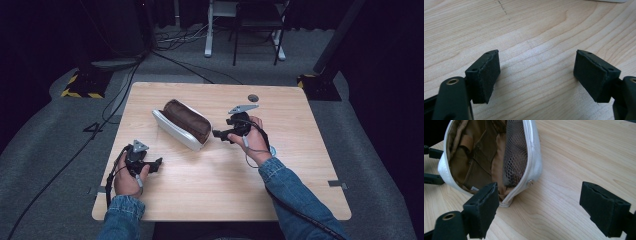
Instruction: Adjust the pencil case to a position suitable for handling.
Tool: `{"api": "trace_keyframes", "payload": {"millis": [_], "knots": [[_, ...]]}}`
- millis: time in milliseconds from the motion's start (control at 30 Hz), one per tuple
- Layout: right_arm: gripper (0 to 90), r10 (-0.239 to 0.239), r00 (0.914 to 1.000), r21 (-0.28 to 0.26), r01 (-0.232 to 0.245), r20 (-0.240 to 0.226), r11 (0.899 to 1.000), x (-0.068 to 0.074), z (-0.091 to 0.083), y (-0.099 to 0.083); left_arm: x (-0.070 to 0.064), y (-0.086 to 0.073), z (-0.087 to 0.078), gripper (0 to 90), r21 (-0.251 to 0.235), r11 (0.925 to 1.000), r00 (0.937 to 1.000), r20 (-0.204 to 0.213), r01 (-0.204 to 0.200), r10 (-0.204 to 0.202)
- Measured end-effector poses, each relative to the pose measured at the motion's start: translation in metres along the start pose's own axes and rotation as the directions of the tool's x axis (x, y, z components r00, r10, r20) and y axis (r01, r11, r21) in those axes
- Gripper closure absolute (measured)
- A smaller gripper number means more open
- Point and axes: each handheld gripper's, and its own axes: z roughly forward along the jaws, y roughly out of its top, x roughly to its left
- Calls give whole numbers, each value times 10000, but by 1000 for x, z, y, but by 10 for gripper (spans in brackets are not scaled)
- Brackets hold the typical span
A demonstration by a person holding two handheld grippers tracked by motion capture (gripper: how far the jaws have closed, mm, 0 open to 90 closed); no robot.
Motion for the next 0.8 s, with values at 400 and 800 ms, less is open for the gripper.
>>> {"api": "trace_keyframes", "payload": {"millis": [400, 800], "knots": [[162, -65, 9998, 169, 68, -167, 9998, 8, 32, 9, -1, 0, 0, 218, -17, 10000, 10000, -38, 9, -9], [162, -365, 9991, 714, 379, -207, 9967, 14, 62, 11, 0, 0, 0, 217, -18, 10000, 10000, -48, -14, 14]]}}
